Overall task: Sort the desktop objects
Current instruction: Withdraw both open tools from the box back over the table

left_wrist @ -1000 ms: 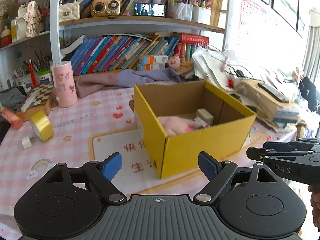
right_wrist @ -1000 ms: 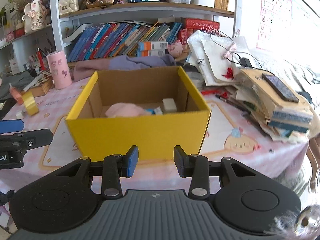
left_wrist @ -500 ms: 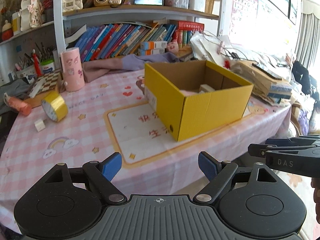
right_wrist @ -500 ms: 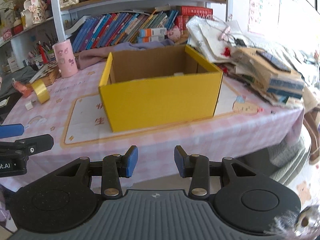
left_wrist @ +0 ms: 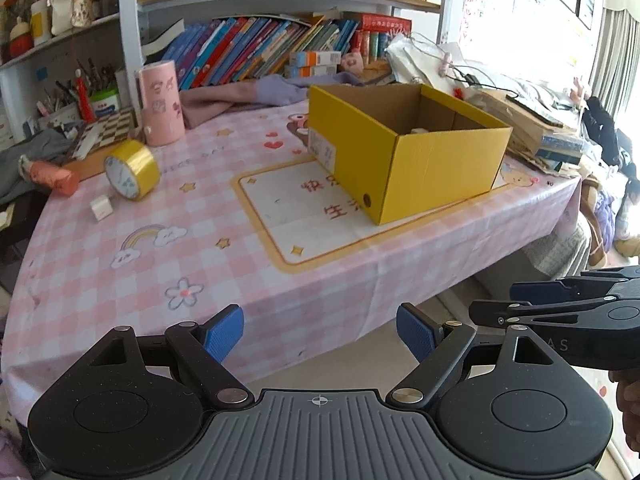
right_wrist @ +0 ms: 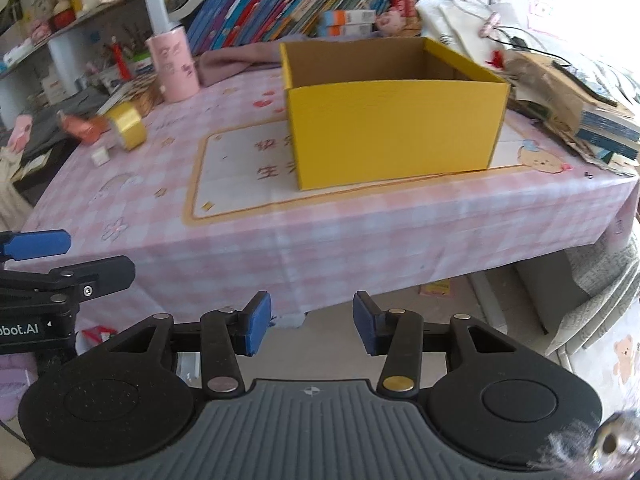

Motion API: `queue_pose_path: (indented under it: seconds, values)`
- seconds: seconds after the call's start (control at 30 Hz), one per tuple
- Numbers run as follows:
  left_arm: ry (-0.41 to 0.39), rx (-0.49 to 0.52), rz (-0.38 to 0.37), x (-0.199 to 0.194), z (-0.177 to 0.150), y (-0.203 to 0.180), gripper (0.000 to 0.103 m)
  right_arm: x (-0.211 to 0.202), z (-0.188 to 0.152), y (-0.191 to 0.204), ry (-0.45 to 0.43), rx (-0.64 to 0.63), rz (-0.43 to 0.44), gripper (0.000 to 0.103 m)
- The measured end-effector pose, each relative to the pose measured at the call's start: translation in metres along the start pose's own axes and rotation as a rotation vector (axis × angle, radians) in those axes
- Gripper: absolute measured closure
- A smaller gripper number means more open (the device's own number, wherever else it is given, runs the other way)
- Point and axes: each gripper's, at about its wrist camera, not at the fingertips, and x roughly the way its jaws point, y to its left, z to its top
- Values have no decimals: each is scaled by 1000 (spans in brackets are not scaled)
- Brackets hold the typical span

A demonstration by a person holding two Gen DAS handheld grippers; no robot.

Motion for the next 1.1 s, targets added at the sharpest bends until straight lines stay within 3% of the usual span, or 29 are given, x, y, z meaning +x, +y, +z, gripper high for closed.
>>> queue_pose_path:
  seconds: [1.1]
  values:
    - [29,-76,54,-14,-18,45,17,13,5,69,13,-186,100,54]
